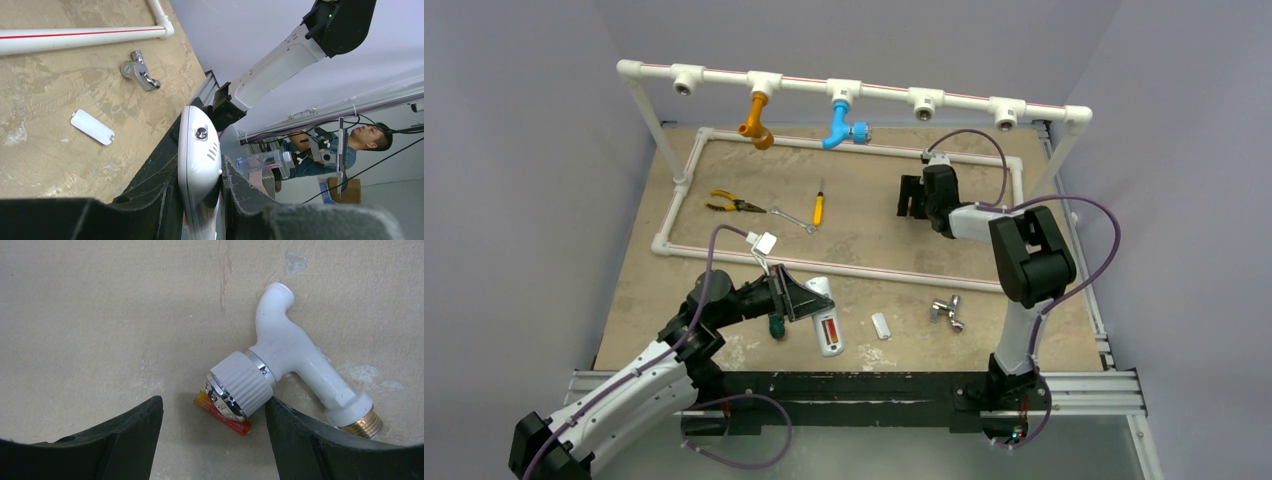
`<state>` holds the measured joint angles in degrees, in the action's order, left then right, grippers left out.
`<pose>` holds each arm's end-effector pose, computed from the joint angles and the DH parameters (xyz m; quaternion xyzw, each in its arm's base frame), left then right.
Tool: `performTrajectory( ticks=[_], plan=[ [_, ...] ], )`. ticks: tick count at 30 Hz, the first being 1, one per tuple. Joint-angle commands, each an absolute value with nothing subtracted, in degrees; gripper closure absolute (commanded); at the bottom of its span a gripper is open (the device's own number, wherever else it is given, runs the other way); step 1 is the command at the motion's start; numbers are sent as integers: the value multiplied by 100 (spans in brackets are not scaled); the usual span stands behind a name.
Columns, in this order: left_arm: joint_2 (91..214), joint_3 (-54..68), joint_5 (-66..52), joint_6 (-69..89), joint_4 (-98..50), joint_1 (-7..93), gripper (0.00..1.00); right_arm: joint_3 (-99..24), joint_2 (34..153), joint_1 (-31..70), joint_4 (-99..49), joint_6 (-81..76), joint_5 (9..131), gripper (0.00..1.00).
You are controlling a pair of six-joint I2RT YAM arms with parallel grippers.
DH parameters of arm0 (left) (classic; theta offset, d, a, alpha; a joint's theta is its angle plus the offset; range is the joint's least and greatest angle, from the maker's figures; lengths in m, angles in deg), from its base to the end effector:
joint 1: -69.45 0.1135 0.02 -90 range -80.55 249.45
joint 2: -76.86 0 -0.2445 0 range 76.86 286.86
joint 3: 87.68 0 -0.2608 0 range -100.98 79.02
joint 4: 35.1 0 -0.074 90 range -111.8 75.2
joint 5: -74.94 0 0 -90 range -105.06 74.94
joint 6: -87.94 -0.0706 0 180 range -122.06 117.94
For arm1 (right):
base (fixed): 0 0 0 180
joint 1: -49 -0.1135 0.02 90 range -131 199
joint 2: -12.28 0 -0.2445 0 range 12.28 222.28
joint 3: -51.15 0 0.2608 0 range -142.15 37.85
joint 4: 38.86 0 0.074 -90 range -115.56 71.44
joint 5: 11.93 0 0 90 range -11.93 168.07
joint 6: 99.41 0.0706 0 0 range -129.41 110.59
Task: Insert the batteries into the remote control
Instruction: Pick up the battery from the center of the board.
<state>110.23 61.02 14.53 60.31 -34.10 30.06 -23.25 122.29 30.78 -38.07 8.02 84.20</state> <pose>0.1414 -0.1612 0.2313 0.0324 0.7227 -0.6329 0.2759 0.4125 0.1278 0.1058 0.0180 0.8915 0.0924 0.4432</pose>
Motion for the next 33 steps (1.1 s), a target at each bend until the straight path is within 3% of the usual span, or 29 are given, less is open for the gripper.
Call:
performTrajectory(
  ticks=[1,8,11,20,33],
  plan=[
    [10960,5832,1423,5928,-3505,3003,100,-2458,12329,3099,-3846,763,7832,27],
    [10952,5828,1421,5942,-3528,3001,100,-2602,12462,3106,-3764,602,7212,25],
    [10949,5829,1429,5946,-3527,3008,100,-2767,12533,3099,-3531,470,7036,30],
    [10863,5876,1394,5971,-3494,3007,100,-2708,12386,3099,-3240,536,7229,41],
    [10784,5897,1404,6034,-3529,3008,100,-2375,11992,3098,-2776,409,7341,44]
  ],
)
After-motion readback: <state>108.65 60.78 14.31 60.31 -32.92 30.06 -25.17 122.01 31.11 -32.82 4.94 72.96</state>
